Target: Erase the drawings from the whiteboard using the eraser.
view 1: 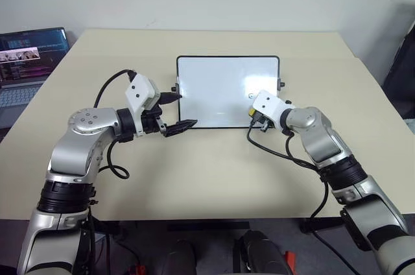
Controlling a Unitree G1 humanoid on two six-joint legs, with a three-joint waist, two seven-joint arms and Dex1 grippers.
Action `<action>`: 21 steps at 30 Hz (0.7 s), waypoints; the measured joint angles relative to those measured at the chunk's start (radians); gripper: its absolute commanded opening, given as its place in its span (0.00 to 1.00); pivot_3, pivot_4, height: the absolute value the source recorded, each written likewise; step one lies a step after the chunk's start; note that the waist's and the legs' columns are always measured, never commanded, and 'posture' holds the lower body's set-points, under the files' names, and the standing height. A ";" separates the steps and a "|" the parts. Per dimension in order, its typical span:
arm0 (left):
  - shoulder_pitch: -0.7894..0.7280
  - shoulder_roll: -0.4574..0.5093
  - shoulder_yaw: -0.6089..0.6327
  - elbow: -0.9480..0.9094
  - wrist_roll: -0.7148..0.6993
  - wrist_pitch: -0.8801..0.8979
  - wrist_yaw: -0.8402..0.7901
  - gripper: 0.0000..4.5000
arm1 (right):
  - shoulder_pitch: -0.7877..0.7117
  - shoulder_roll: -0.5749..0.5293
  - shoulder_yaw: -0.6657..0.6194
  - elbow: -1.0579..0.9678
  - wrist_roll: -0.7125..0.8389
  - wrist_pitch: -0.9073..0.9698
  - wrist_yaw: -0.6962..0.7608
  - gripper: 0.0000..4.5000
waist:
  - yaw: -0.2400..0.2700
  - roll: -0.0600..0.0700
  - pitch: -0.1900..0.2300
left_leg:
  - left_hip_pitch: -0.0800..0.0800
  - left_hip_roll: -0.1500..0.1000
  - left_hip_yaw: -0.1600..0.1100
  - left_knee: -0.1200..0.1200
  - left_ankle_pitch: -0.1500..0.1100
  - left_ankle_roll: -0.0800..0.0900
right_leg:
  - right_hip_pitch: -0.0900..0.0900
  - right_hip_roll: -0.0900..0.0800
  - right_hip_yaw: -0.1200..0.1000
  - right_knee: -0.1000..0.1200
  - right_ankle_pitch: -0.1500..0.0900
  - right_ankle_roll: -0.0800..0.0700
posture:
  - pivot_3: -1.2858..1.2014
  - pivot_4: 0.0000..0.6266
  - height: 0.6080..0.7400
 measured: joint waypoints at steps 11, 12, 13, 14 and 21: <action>-0.004 -0.008 -0.001 0.001 0.001 -0.002 0.000 1.00 | -0.259 0.091 -0.053 0.330 -0.021 -0.087 -0.230 0.23 | -0.005 0.000 0.000 | -0.002 0.000 0.000 0.000 0.002 0.002 | -0.001 0.000 0.000 -0.004 0.004 0.000 | 0.52 0.24 1.00; -0.004 -0.008 -0.001 0.001 0.001 -0.002 0.000 1.00 | -0.269 0.090 -0.061 0.343 -0.022 -0.088 -0.235 0.23 | -0.004 0.000 0.000 | -0.002 0.000 0.000 -0.001 0.002 0.002 | -0.001 0.000 0.000 -0.004 0.004 0.000 | 0.52 0.24 1.00; -0.003 -0.008 -0.001 0.001 0.001 -0.002 0.000 1.00 | -0.271 0.090 -0.063 0.349 -0.022 -0.089 -0.235 0.23 | -0.004 0.000 0.000 | -0.002 0.000 0.000 -0.001 0.002 0.002 | -0.001 0.000 0.000 -0.004 0.004 0.000 | 0.52 0.24 1.00; -0.002 -0.007 -0.001 0.001 0.001 -0.002 0.000 1.00 | -0.270 0.090 -0.063 0.350 -0.022 -0.089 -0.233 0.23 | -0.003 0.000 0.000 | -0.002 0.000 0.000 -0.001 0.002 0.002 | -0.001 0.000 0.000 -0.004 0.004 0.001 | 0.52 0.24 1.00; 0.002 -0.007 -0.001 -0.003 0.000 -0.001 0.000 1.00 | -0.155 0.033 -0.063 0.192 0.019 -0.114 -0.083 0.22 | 0.004 0.001 0.000 | -0.005 0.000 0.000 -0.002 0.002 0.002 | -0.003 0.000 0.000 -0.005 0.003 0.001 | 0.52 0.24 1.00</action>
